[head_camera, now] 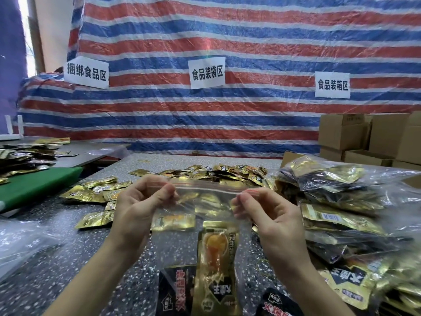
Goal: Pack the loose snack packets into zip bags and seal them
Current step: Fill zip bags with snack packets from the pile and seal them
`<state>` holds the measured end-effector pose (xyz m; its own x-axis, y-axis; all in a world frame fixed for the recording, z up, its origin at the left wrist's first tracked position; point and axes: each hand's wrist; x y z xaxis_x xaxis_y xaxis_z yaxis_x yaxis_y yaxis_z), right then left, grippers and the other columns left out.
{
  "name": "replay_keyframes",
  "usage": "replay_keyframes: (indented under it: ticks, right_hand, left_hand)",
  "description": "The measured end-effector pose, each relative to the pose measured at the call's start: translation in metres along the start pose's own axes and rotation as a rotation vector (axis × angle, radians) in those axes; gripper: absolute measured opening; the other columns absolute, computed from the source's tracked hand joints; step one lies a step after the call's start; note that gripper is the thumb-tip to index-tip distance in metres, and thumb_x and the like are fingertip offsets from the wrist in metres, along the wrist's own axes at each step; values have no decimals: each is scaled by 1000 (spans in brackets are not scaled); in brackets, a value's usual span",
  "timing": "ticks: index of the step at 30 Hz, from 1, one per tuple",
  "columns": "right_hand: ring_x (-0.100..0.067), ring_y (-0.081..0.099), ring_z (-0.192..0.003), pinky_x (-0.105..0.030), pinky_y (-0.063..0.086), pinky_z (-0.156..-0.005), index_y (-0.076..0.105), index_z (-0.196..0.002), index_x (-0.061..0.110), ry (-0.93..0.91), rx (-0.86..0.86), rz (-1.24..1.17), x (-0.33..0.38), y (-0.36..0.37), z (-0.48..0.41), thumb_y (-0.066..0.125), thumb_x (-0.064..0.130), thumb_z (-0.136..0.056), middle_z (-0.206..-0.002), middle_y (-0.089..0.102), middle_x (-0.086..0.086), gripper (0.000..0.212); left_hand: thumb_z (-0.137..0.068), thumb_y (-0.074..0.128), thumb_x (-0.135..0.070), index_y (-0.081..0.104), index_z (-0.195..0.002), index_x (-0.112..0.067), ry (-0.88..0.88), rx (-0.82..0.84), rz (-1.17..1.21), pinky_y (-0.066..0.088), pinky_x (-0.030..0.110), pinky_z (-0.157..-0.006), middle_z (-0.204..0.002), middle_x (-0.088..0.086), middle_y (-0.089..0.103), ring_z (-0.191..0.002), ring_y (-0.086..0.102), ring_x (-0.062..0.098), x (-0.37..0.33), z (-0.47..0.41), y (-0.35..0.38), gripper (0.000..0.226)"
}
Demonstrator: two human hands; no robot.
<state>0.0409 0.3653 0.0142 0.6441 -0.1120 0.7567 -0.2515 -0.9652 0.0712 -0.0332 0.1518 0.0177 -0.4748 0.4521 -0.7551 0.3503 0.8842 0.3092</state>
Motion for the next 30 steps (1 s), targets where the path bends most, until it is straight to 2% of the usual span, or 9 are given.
replay_keyframes:
  ticks: [3,6,8,12,14,21,23,25,30]
  right_hand:
    - [-17,66,-72,-21,54,-66,71,-83,10,-34,-36,12,1,1,1,64,15,-91,-80,72,-10,12]
    - [-19,65,-71,-23,54,-64,69,-84,8,-3,-57,-6,1,1,2,59,10,-95,-78,70,-9,15]
    - [-22,64,-70,-27,55,-65,68,-84,6,38,-64,-20,1,1,2,57,10,-98,-75,69,-8,19]
    - [-19,65,-67,-25,55,-65,74,-82,8,63,-10,-1,3,0,3,76,29,-87,-73,71,-10,22]
    - [-17,67,-66,-22,55,-64,77,-79,10,79,35,7,5,2,4,76,30,-79,-73,73,-10,20]
    - [-17,62,-69,-22,52,-66,69,-76,11,69,35,19,2,3,5,67,29,-81,-73,68,-6,19]
    - [-17,62,-69,-21,51,-66,69,-74,10,90,37,0,3,2,5,68,28,-78,-72,68,-7,19]
    - [-16,66,-69,-19,52,-67,72,-74,9,83,76,30,6,-1,4,70,27,-76,-73,71,-8,18]
    - [-17,75,-78,-20,58,-71,80,-80,14,56,180,94,15,-3,2,81,23,-67,-82,78,-5,15]
  left_hand:
    - [-54,93,-45,73,-75,-14,-50,77,-3,59,26,-67,-75,9,69,-72,67,19,0,1,1,42]
    - [-55,92,-48,78,-87,-10,-104,79,-41,58,25,-66,-84,17,72,-74,67,21,2,3,6,52]
    - [-67,87,-43,78,-91,-9,-66,101,-139,55,23,-66,-80,17,71,-71,63,22,4,5,7,42]
    - [-79,70,-24,76,-84,-9,43,104,-210,53,22,-65,-70,9,69,-67,62,18,5,9,10,17]
    - [-83,73,-21,75,-81,-9,63,98,-200,52,20,-63,-67,6,68,-65,63,14,3,10,12,12]
    - [-69,79,-39,77,-79,-21,-9,171,-244,53,19,-68,-74,0,72,-69,65,10,2,15,18,21]
    - [-72,84,-30,78,-78,-23,5,192,-281,53,17,-66,-74,-2,74,-67,66,5,2,16,21,11]
    - [-71,77,-19,77,-73,-18,57,151,-261,52,16,-62,-70,1,73,-63,66,7,2,16,22,2]
    - [-67,76,-15,74,-70,-12,126,85,-226,52,20,-61,-66,3,71,-62,65,12,1,17,23,4]
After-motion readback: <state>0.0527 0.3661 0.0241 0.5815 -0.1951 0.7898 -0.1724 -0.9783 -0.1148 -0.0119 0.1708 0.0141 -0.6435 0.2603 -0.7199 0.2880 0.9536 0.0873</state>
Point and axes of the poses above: each hand's wrist, its own z-axis away from the middle knuckle, its own y-axis out of the palm, x = y × z
